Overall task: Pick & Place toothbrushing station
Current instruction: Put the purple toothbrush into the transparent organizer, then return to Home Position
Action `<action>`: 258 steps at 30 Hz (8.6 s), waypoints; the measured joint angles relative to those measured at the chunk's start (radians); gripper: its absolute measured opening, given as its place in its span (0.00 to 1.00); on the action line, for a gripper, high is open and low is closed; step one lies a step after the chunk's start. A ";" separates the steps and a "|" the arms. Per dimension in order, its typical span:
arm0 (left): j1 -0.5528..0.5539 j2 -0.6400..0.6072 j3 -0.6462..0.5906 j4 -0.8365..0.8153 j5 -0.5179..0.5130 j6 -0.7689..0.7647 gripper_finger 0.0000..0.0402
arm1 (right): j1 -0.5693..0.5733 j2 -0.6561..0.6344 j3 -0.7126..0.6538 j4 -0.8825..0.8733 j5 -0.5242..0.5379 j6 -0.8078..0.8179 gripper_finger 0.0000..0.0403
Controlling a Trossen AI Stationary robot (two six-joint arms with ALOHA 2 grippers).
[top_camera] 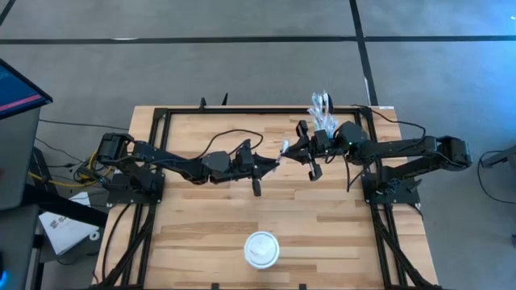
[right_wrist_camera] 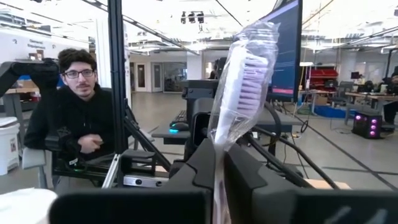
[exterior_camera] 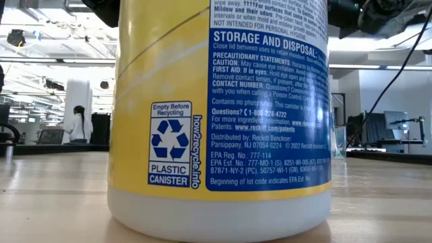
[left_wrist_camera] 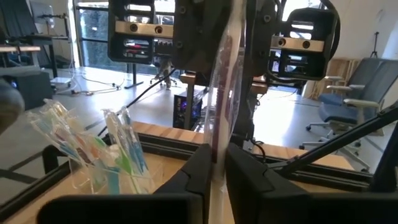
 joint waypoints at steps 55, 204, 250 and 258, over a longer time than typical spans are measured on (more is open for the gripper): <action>-0.036 -0.108 -0.130 -0.005 -0.056 0.002 0.19 | -0.255 -0.763 -0.212 -0.811 0.316 -0.006 0.00; -0.032 -0.107 -0.130 -0.008 -0.056 0.009 0.19 | -0.507 -0.980 -0.627 -0.757 0.348 0.026 0.39; -0.036 -0.109 -0.130 -0.014 -0.056 0.038 0.19 | -0.456 -0.988 -0.375 -0.731 0.210 0.086 0.44; -0.049 -0.278 -0.264 -0.020 -0.071 0.030 0.19 | -0.253 -1.187 -0.398 -0.822 0.162 0.103 0.32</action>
